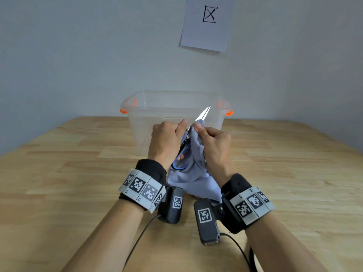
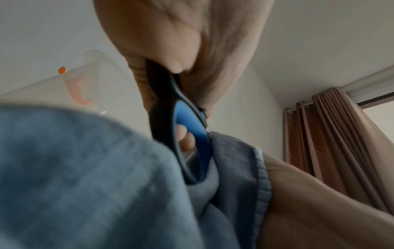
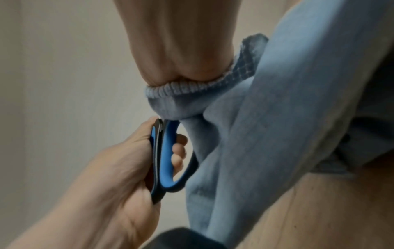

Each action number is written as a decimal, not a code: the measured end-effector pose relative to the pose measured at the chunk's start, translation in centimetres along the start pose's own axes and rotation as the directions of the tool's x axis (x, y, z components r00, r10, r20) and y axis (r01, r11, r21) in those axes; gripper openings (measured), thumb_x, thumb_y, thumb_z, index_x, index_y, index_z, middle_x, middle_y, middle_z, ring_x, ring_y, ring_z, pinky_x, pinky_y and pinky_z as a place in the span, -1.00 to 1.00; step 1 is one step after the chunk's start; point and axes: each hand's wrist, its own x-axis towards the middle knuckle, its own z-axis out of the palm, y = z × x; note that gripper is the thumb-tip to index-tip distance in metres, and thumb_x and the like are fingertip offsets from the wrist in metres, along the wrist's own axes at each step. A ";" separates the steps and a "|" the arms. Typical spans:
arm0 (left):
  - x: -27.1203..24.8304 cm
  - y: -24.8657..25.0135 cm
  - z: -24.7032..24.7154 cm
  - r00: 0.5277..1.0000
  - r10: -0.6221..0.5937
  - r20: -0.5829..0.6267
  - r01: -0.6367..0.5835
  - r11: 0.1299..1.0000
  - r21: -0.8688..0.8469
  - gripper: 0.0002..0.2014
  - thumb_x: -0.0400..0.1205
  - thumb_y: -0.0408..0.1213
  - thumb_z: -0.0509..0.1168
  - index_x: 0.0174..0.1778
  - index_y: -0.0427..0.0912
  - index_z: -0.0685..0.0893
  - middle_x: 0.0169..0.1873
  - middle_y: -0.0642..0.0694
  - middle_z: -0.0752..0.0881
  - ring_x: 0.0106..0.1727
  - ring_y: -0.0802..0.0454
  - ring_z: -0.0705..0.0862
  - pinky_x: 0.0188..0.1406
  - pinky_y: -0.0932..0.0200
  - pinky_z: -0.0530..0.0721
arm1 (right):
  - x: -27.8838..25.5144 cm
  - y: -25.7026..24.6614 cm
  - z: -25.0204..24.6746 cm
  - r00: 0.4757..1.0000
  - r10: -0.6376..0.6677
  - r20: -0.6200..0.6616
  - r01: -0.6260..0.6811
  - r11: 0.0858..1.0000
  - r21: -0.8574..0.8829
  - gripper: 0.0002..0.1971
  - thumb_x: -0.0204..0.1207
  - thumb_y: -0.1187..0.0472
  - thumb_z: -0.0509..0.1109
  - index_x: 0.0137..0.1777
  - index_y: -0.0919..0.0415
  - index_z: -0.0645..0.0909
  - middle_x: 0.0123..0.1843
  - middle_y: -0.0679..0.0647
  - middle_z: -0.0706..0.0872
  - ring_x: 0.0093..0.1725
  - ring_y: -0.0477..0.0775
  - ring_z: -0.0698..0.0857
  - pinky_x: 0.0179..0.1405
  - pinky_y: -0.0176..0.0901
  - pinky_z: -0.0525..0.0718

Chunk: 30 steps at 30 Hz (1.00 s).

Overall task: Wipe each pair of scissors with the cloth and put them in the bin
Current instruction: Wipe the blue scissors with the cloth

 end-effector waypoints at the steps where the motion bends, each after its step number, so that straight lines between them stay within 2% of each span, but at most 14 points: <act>1: 0.0 0.0 0.0 1.000 -0.008 -0.005 0.008 1.000 0.009 -0.37 0.79 -0.04 0.20 -0.60 -0.28 0.33 -0.70 -0.38 0.49 -0.74 -0.11 0.59 -0.72 0.27 0.42 | 0.0 0.0 -0.1 1.000 0.009 -0.003 -0.009 1.000 0.028 -0.57 0.59 0.15 0.50 -0.51 0.29 0.61 -0.54 0.06 0.52 -0.41 0.01 0.47 -0.39 -0.11 0.45; 3: 0.0 0.3 -0.2 1.000 -0.007 -0.015 0.007 0.999 0.043 -0.36 0.79 -0.08 0.21 -0.64 -0.21 0.27 -0.81 -0.14 0.36 -0.79 0.11 0.48 -0.70 0.36 0.31 | 0.3 0.2 -0.5 0.999 0.049 -0.015 -0.047 0.994 0.102 -0.65 0.62 0.19 0.46 -0.43 0.22 0.67 -0.52 -0.03 0.59 -0.40 -0.05 0.54 -0.36 -0.19 0.54; 4: -0.1 0.3 -0.2 1.000 -0.005 -0.024 0.006 0.998 0.057 -0.36 0.79 -0.11 0.21 -0.64 -0.21 0.25 -0.82 -0.06 0.30 -0.80 0.13 0.43 -0.69 0.39 0.26 | 0.4 0.2 -0.7 0.997 0.077 -0.004 -0.075 0.986 0.149 -0.68 0.64 0.20 0.44 -0.38 0.22 0.69 -0.48 -0.01 0.64 -0.37 -0.04 0.59 -0.31 -0.18 0.59; 5: -0.1 0.3 -0.3 0.999 -0.004 -0.032 0.006 0.998 0.057 -0.36 0.79 -0.12 0.20 -0.63 -0.22 0.24 -0.80 -0.09 0.28 -0.80 0.12 0.40 -0.70 0.38 0.26 | 0.5 0.2 -0.9 0.994 0.104 0.019 -0.106 0.975 0.197 -0.70 0.65 0.20 0.43 -0.33 0.24 0.71 -0.42 0.06 0.68 -0.31 0.02 0.64 -0.23 -0.12 0.64; 7: -0.1 0.0 -0.3 0.999 0.000 -0.035 0.001 0.999 0.033 -0.37 0.80 -0.09 0.19 -0.59 -0.29 0.28 -0.72 -0.38 0.42 -0.82 0.09 0.45 -0.72 0.37 0.30 | 0.6 0.1 -1.1 0.982 0.169 0.079 -0.185 0.941 0.284 -0.74 0.67 0.20 0.39 -0.23 0.28 0.73 -0.31 0.18 0.72 -0.22 0.12 0.70 -0.10 -0.02 0.70; 9: 0.0 -0.2 -0.2 0.999 -0.016 -0.030 0.016 1.000 0.004 -0.37 0.80 -0.05 0.18 -0.58 -0.31 0.32 -0.61 -0.50 0.55 -0.77 -0.05 0.57 -0.72 0.28 0.41 | 0.6 -0.1 -1.1 0.956 0.241 0.166 -0.286 0.890 0.355 -0.76 0.71 0.21 0.32 -0.13 0.31 0.72 -0.29 0.16 0.75 -0.25 0.05 0.75 -0.19 -0.16 0.73; 11: 0.0 -0.4 -0.2 0.999 -0.048 -0.026 0.048 0.999 -0.010 -0.38 0.79 -0.04 0.18 -0.56 -0.32 0.35 -0.60 -0.48 0.58 -0.74 -0.11 0.61 -0.74 0.27 0.44 | 0.4 -0.6 -0.9 0.914 0.290 0.285 -0.387 0.836 0.390 -0.76 0.73 0.22 0.27 -0.04 0.31 0.72 -0.29 0.12 0.74 -0.32 -0.03 0.75 -0.38 -0.29 0.69; 14: 0.0 -0.1 -0.4 0.997 -0.073 -0.032 0.073 0.997 -0.001 -0.38 0.79 -0.05 0.20 -0.59 -0.25 0.31 -0.67 -0.28 0.45 -0.72 -0.17 0.63 -0.77 0.30 0.39 | -0.2 -1.6 -0.9 0.881 0.289 0.374 -0.421 0.840 0.344 -0.79 0.73 0.28 0.26 0.00 0.38 0.68 -0.26 0.21 0.74 -0.39 0.02 0.74 -0.54 -0.34 0.64; 16: 0.0 -0.1 -0.5 0.996 -0.080 -0.038 0.081 0.997 0.010 -0.38 0.78 -0.06 0.21 -0.61 -0.21 0.27 -0.70 -0.16 0.36 -0.70 -0.20 0.62 -0.77 0.32 0.36 | -0.4 -2.0 -1.0 0.875 0.278 0.396 -0.409 0.862 0.300 -0.80 0.73 0.30 0.25 -0.03 0.37 0.67 -0.39 0.13 0.73 -0.51 -0.06 0.70 -0.66 -0.40 0.57; 18: 0.0 -0.1 -0.5 0.996 -0.083 -0.031 0.083 0.996 0.016 -0.38 0.78 -0.05 0.21 -0.60 -0.23 0.28 -0.71 -0.20 0.39 -0.70 -0.18 0.62 -0.77 0.32 0.37 | -0.5 -1.8 -1.0 0.901 0.232 0.367 -0.319 0.927 0.198 -0.77 0.72 0.27 0.30 -0.12 0.35 0.68 -0.45 0.08 0.72 -0.51 -0.07 0.69 -0.59 -0.37 0.60; 20: 0.0 -0.1 -0.4 0.998 -0.068 -0.004 0.068 0.998 0.001 -0.39 0.78 -0.05 0.20 -0.58 -0.27 0.34 -0.69 -0.36 0.52 -0.73 -0.14 0.62 -0.75 0.30 0.44 | -0.3 -1.4 -0.9 0.948 0.149 0.281 -0.180 0.980 0.089 -0.70 0.69 0.24 0.36 -0.22 0.43 0.69 -0.41 0.15 0.70 -0.41 0.00 0.69 -0.41 -0.26 0.65; 22: -0.1 0.0 -0.3 0.999 -0.037 0.009 0.037 0.999 -0.012 -0.40 0.79 -0.09 0.20 -0.59 -0.26 0.35 -0.66 -0.40 0.59 -0.74 -0.10 0.62 -0.75 0.28 0.47 | -0.1 -1.0 -0.9 0.972 0.099 0.211 -0.110 0.993 0.042 -0.65 0.67 0.21 0.40 -0.24 0.51 0.68 -0.36 0.22 0.67 -0.34 0.06 0.66 -0.33 -0.16 0.64; 27: -0.1 0.4 -0.3 1.000 -0.013 -0.004 0.013 1.000 0.001 -0.39 0.79 -0.13 0.19 -0.60 -0.30 0.35 -0.67 -0.43 0.53 -0.76 -0.09 0.60 -0.76 0.30 0.41 | 0.4 -0.7 -0.9 0.987 0.109 0.117 -0.122 0.986 0.117 -0.66 0.65 0.20 0.44 -0.38 0.28 0.67 -0.48 0.07 0.63 -0.39 -0.01 0.62 -0.34 -0.19 0.61; 30: -0.3 0.4 -0.2 0.999 -0.035 -0.008 0.035 0.999 0.009 -0.40 0.79 -0.15 0.19 -0.60 -0.30 0.31 -0.71 -0.36 0.45 -0.74 -0.11 0.62 -0.76 0.28 0.39 | 0.5 -0.6 -0.9 0.983 0.167 0.077 -0.178 0.970 0.166 -0.61 0.66 0.22 0.42 -0.45 0.18 0.65 -0.53 -0.02 0.61 -0.46 -0.08 0.61 -0.38 -0.24 0.60</act>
